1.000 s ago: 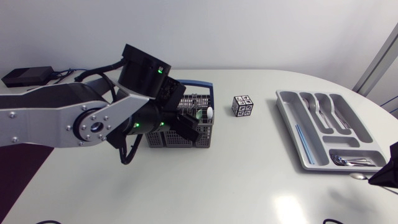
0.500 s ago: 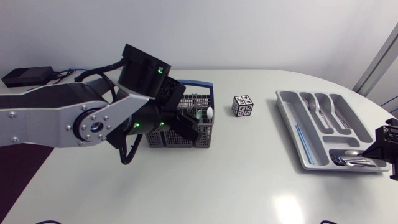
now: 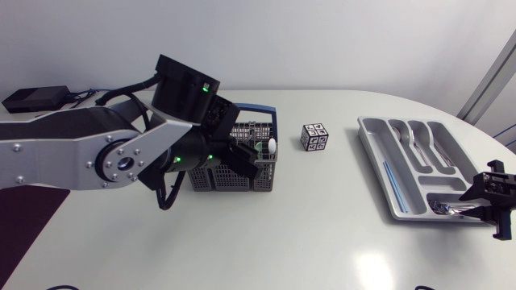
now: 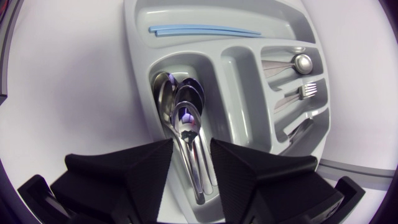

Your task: Transfer all utensils from the basket to the drawer tray.

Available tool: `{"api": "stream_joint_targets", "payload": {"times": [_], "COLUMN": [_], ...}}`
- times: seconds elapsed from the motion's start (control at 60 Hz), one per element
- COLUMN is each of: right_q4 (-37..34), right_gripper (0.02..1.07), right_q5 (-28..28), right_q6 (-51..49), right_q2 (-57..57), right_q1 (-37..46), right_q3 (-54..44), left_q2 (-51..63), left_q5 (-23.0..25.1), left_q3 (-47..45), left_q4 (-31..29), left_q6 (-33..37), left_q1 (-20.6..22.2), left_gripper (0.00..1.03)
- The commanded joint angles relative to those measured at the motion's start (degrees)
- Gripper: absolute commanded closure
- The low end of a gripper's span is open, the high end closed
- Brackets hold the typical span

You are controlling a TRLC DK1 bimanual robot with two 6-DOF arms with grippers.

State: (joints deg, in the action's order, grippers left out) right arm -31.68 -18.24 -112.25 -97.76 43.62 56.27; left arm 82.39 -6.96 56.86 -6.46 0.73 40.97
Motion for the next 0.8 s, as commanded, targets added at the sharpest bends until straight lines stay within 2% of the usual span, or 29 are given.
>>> {"api": "stream_joint_targets", "payload": {"times": [0.0,0.067,0.167,0.283,0.367,0.433,0.567,0.783], "right_q4": [-1.63,-5.67,-11.56,-14.90,-15.43,-15.69,-16.66,-15.96], "right_gripper": [0.28,0.18,0.17,0.14,0.12,0.12,0.12,0.12], "right_q5": [-0.66,-1.36,-2.68,-4.88,-6.37,-7.07,-9.18,-11.29], "right_q6": [2.73,6.43,11.00,13.81,16.53,19.35,25.15,35.69], "right_q2": [3.62,5.21,8.11,12.50,15.93,18.74,25.60,32.72], "right_q1": [0.59,0.15,-1.08,-3.19,-5.30,-8.02,-13.73,-24.37], "right_q3": [-1.43,-0.72,-1.78,-6.26,-9.86,-12.59,-17.25,-21.82], "left_q2": [1.46,2.34,4.80,7.00,8.23,9.19,9.63,11.74], "left_q5": [-0.42,-0.42,-1.39,-3.67,-6.66,-8.68,-9.56,-9.56], "left_q3": [-1.14,-0.61,1.32,3.61,4.05,3.08,0.44,-0.26], "left_q4": [1.19,1.71,1.45,1.36,2.77,6.11,12.79,16.39], "left_q6": [1.03,0.67,0.59,1.20,3.49,5.95,8.58,9.90], "left_q1": [-0.45,-0.63,-0.72,-0.63,-0.45,-0.37,-0.98,-2.04], "left_gripper": [0.38,0.37,0.36,0.35,0.35,0.35,0.35,0.35]}}
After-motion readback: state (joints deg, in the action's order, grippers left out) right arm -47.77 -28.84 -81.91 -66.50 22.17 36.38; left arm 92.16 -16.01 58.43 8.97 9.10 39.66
